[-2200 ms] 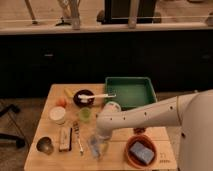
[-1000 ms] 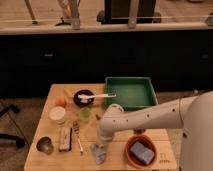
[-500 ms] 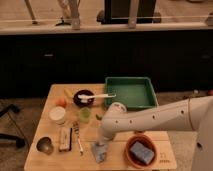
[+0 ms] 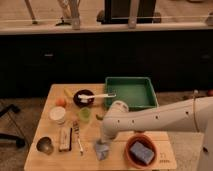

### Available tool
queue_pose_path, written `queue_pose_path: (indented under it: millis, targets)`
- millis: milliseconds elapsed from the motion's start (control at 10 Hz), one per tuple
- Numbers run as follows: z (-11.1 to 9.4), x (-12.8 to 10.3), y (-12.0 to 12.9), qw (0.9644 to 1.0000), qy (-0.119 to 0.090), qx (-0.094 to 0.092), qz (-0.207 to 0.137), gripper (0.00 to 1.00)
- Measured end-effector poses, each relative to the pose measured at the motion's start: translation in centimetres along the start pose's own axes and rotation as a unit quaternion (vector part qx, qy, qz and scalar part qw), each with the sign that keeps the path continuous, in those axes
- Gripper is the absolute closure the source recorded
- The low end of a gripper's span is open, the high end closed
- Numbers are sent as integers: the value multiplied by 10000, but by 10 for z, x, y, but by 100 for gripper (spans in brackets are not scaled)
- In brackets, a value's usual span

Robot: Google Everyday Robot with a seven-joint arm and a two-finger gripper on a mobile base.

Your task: Wipe table surface with towel

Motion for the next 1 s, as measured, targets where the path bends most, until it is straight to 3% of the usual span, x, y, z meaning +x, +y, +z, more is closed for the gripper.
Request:
queue_pose_path:
  millis: [400,600,800,1000]
  targets:
    - [15,23,-7,9995,164,-139,227,100]
    - [23,34,-23,9990,269,-203,291,100]
    - [26,35,-34,9991,291,-220,230,100]
    - [27,17,-37,9996,153,-240,33,100]
